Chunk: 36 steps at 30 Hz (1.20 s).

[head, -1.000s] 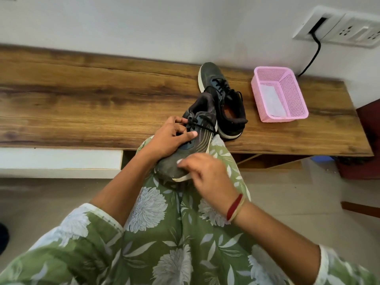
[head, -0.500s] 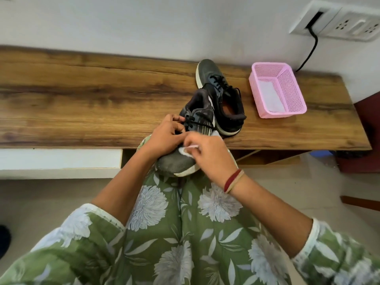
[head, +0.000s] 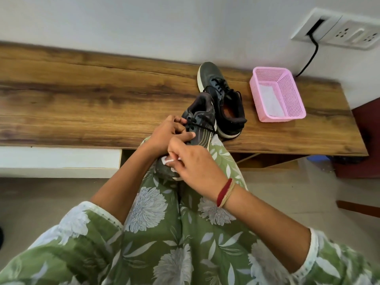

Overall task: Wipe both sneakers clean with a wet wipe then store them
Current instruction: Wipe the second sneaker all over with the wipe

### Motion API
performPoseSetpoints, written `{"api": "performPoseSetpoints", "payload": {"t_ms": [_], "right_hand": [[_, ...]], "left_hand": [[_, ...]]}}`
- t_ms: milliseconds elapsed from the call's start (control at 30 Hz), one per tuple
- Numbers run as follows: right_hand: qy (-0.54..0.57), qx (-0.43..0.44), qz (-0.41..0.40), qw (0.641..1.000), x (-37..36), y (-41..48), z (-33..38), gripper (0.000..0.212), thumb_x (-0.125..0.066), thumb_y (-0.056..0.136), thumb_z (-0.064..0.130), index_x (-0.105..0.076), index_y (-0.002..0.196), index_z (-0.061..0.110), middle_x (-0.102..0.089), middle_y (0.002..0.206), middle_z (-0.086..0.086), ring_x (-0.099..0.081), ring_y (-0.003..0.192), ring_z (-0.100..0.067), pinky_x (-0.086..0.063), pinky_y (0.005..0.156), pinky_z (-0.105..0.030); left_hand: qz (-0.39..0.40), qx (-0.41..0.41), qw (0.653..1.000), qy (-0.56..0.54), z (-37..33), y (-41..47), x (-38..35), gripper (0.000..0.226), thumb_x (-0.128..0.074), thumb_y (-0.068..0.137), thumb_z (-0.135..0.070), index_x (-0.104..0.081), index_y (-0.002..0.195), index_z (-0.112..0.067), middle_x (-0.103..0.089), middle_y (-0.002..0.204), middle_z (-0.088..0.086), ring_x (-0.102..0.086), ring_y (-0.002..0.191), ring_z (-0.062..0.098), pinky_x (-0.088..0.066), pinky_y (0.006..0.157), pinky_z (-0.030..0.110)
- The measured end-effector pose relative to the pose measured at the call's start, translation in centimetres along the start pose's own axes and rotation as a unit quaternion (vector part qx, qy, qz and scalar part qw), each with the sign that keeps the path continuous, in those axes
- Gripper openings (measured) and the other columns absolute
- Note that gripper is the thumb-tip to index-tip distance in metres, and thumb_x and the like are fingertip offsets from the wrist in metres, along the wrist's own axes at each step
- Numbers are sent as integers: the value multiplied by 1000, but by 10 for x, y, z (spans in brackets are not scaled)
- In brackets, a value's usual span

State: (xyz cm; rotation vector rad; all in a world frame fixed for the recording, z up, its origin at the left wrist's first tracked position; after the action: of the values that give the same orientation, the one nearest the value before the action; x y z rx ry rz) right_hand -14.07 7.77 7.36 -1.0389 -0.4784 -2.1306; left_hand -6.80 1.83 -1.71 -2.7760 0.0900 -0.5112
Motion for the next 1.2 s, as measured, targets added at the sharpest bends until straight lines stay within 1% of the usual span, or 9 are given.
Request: {"api": "performPoseSetpoints", "payload": {"t_ms": [133, 233, 333, 433, 567, 667, 800, 1067, 1200], "right_hand": [[193, -83, -45, 977, 39, 8, -33, 35, -74, 74, 8, -44, 71, 26, -53, 64, 10, -51, 61, -1, -39, 58, -18], [92, -118, -104, 983, 41, -2, -40, 17, -66, 82, 10, -51, 82, 18, -60, 73, 3, -59, 68, -13, -49, 60, -34], [-74, 10, -66, 995, 6, -13, 7, 9, -56, 88, 7, -50, 85, 13, -47, 63, 5, -44, 53, -12, -37, 48, -27], [89, 6, -22, 996, 3, -18, 19, 15, -64, 83, 7, -52, 84, 15, -51, 66, 10, -46, 54, -2, -33, 53, -15], [454, -171, -124, 866, 32, -31, -31, 17, -67, 81, 3, -60, 91, 15, -66, 84, 1, -62, 72, -2, -48, 57, -15], [515, -296, -267, 759, 45, -58, -85, 17, -55, 90, 5, -62, 105, 10, -66, 84, -3, -61, 62, -7, -49, 47, -18], [523, -363, -295, 713, 38, -77, -116, 20, -46, 96, 6, -62, 109, 10, -64, 86, -5, -58, 53, -5, -47, 48, -18], [563, -368, -238, 701, 6, -56, -116, 30, -50, 89, -6, -69, 92, 16, -70, 85, 0, -59, 73, -14, -48, 57, -20], [566, -348, -231, 710, 1, -49, -117, 32, -59, 81, -9, -68, 96, 18, -67, 104, -12, -58, 82, -23, -47, 56, -22]], "left_hand": [[3, 6, 1000, 2, -3, -1, 2, 19, -71, 75, -28, -62, 59, -24, -44, 104, -4, -50, 101, 18, -42, 94, 36], [-5, -11, 999, 37, -4, 3, 2, 25, -70, 83, -22, -63, 60, -17, -44, 111, -3, -49, 107, 14, -39, 100, 41], [-4, -11, 999, 49, -4, 3, 0, 33, -71, 82, -25, -56, 54, -19, -45, 113, -3, -49, 109, 13, -38, 101, 37], [-18, -38, 998, 48, -8, 2, 3, 40, -70, 84, -23, -49, 50, -24, -44, 112, 0, -49, 108, 11, -37, 101, 37], [57, -65, 992, 92, -25, 9, 11, 39, -69, 84, -24, -51, 50, -27, -46, 112, 0, -48, 107, 13, -39, 98, 34], [159, -56, 955, 245, -37, 14, 22, 28, -71, 82, -35, -57, 60, -24, -44, 118, -4, -47, 105, 12, -37, 95, 29], [209, -22, 908, 362, -49, 11, 30, 23, -69, 82, -40, -64, 73, -20, -40, 126, -2, -45, 105, 12, -31, 90, 22], [-62, 112, 897, 424, -40, -1, 4, 56, -57, 87, -53, -54, 118, -7, -40, 129, 11, -53, 109, 33, -40, 99, 51], [-84, 71, 944, 312, -26, 8, 9, 29, -59, 88, -42, -59, 74, -16, -53, 123, 7, -54, 107, 26, -35, 103, 49]]}}
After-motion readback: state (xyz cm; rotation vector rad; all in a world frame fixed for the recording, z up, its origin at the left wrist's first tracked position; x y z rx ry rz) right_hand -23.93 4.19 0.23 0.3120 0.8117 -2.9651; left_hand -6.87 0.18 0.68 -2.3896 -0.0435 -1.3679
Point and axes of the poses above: each hand's wrist, its own y-axis towards the middle knuckle, its own x-axis out of the back of the hand, z = x × y, the point moved 8 cm from there along y, towards the middle knuckle
